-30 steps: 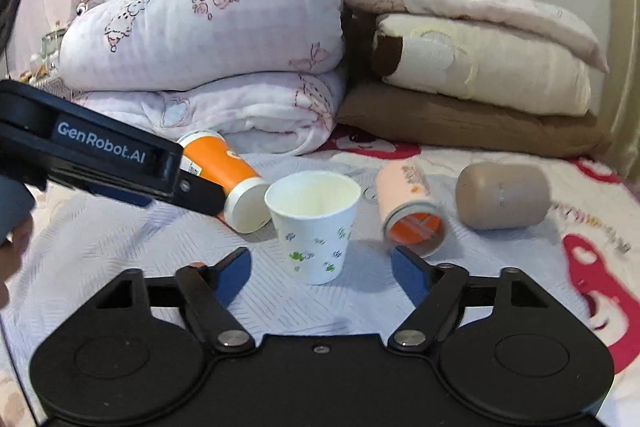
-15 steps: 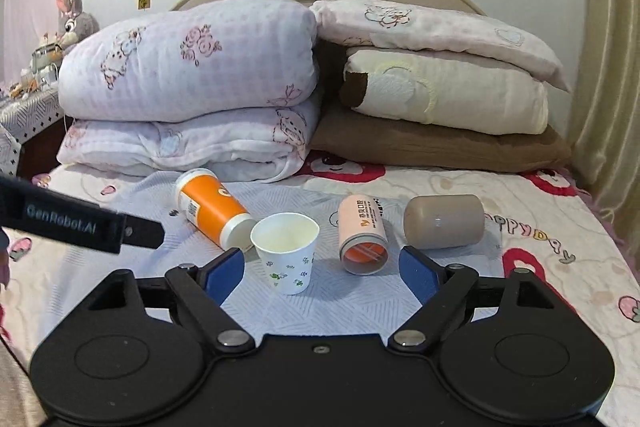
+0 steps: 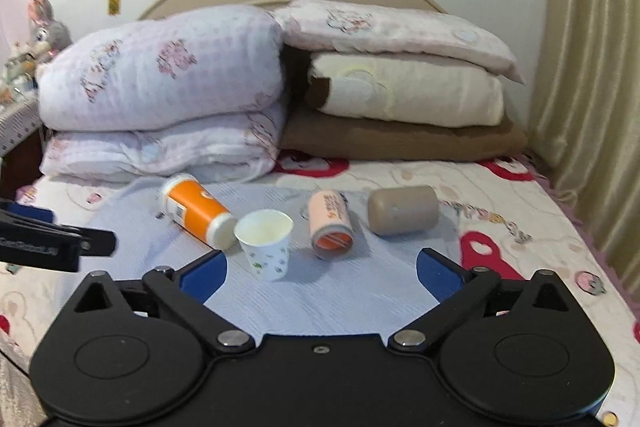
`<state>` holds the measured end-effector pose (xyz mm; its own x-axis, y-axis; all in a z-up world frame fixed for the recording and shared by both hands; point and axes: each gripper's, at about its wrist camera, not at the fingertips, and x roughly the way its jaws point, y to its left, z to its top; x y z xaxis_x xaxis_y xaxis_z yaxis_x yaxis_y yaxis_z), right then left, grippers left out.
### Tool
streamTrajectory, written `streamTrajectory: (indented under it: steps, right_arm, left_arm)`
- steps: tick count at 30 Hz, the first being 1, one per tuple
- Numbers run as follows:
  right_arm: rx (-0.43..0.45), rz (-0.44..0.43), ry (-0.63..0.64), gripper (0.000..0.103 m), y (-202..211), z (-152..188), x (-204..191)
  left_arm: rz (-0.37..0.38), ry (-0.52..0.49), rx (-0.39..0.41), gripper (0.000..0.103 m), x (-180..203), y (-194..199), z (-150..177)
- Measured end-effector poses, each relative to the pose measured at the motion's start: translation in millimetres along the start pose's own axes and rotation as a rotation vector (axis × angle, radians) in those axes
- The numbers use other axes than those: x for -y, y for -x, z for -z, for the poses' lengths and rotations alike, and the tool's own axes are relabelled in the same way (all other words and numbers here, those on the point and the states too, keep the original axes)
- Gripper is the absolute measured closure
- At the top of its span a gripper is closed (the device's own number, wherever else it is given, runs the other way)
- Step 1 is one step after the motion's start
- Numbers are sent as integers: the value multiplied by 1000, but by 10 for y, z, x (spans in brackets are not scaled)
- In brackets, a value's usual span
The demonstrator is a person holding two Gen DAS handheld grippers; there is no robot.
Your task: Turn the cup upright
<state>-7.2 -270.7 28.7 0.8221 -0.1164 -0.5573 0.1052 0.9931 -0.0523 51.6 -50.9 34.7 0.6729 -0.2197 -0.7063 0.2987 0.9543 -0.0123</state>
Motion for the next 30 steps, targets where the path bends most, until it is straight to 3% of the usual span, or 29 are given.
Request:
streamTrajectory:
  steps: [30]
  right_arm:
    - [-65, 71, -17, 0, 76, -1, -135]
  left_arm:
    - [-78, 57, -136, 3, -128, -37, 80]
